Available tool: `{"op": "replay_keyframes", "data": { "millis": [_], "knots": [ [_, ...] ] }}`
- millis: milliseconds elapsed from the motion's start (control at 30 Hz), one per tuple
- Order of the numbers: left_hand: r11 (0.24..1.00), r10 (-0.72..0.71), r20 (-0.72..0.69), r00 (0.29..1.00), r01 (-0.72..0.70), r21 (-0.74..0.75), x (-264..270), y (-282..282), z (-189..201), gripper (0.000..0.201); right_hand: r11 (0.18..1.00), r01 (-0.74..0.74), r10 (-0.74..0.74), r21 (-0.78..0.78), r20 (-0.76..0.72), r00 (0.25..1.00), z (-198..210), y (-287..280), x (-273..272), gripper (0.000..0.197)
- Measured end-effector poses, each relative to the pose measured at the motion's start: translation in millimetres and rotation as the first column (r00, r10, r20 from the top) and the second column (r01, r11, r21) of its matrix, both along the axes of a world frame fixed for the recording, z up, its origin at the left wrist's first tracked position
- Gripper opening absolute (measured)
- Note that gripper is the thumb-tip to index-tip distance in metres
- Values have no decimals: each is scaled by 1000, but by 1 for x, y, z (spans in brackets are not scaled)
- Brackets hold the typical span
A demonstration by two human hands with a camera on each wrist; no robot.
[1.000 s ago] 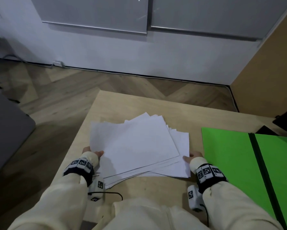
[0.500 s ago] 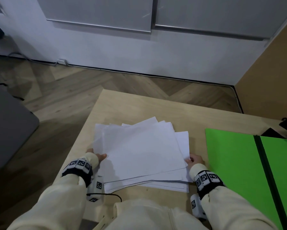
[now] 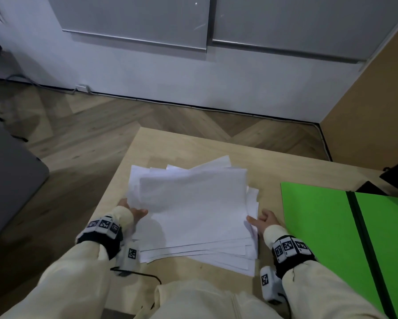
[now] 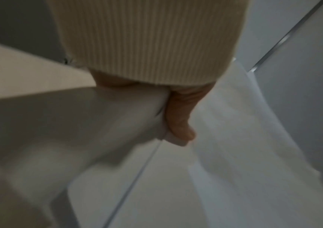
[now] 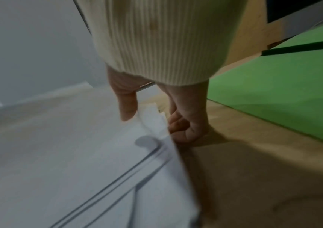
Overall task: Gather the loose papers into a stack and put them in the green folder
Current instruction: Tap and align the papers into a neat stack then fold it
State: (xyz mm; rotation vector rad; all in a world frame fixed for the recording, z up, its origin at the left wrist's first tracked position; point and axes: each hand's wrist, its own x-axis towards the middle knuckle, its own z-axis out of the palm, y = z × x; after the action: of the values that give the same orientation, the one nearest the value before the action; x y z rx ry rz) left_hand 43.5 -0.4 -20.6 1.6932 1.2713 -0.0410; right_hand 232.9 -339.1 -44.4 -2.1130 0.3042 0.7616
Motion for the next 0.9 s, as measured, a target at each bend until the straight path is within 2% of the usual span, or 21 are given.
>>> {"op": "replay_keyframes", "data": {
  "millis": [33, 100, 167, 200, 267, 300, 400, 500, 567, 600, 633, 667, 733, 767, 800, 833, 867, 900],
  "knots": [
    [1000, -12, 38, 999, 13, -19, -3, 6, 4, 60, 1000, -12, 12, 29, -14, 1000, -2, -7, 1, 78],
    [997, -25, 64, 998, 29, -70, -8, 17, 18, 57, 997, -36, 39, 71, -44, 998, 1, -15, -2, 68],
    [993, -32, 104, 994, 44, -113, -14, 25, 24, 65, 990, -67, 74, 122, -51, 996, -2, -18, -9, 57],
    [991, -28, 120, 992, 44, -130, -15, 25, 27, 65, 984, -33, 49, 176, -90, 995, -8, -18, -13, 60],
    [992, -41, 123, 992, 54, -110, -16, 21, 27, 55, 968, 56, -10, 245, -188, 982, -18, -16, -24, 81],
    [994, -48, 122, 991, 59, -94, -16, 18, 27, 52, 959, 95, -40, 266, -205, 978, -15, -12, -31, 83],
    [996, -61, 145, 988, 70, -62, -12, 5, 37, 51, 960, 152, -138, 235, -75, 988, 6, -1, -34, 45],
    [995, -76, 243, 967, 90, -49, 4, -1, 51, 53, 957, 96, -121, 274, 76, 990, 47, 11, -16, 38],
    [993, -120, 292, 949, 119, 24, 20, 0, 67, 33, 932, 65, -149, 357, 213, 966, 78, 22, -1, 22],
    [996, -94, 342, 935, 93, 18, 28, 2, 75, 27, 908, 60, -193, 414, 289, 938, 90, 24, 8, 9],
    [999, -42, 402, 914, 49, -7, 36, 7, 82, 29, 897, 65, -240, 437, 358, 902, 106, 27, 13, 11],
    [999, 6, 450, 893, 16, -45, 42, 9, 94, 37, 891, 63, -270, 450, 414, 869, 116, 26, 20, 24],
    [996, 37, 502, 864, 10, -91, 48, 15, 108, 80, 871, 35, -308, 490, 489, 816, 127, 19, 27, 28],
    [992, 42, 519, 854, 29, -126, 48, 19, 110, 107, 854, 34, -326, 520, 483, 812, 133, 17, 24, 22],
    [982, 52, 530, 847, 54, -182, 48, 17, 111, 125, 846, 36, -329, 532, 469, 819, 128, 13, 24, 14],
    [973, 42, 531, 846, 87, -215, 49, 18, 104, 126, 862, 49, -322, 505, 469, 822, 126, 11, 18, 13],
    [969, 0, 511, 860, 127, -214, 48, 16, 99, 111, 884, 61, -294, 463, 451, 842, 114, 8, 15, 26],
    [976, -35, 467, 884, 131, -176, 44, 10, 94, 84, 905, 80, -269, 419, 416, 868, 107, 7, 8, 35]
  ]
}}
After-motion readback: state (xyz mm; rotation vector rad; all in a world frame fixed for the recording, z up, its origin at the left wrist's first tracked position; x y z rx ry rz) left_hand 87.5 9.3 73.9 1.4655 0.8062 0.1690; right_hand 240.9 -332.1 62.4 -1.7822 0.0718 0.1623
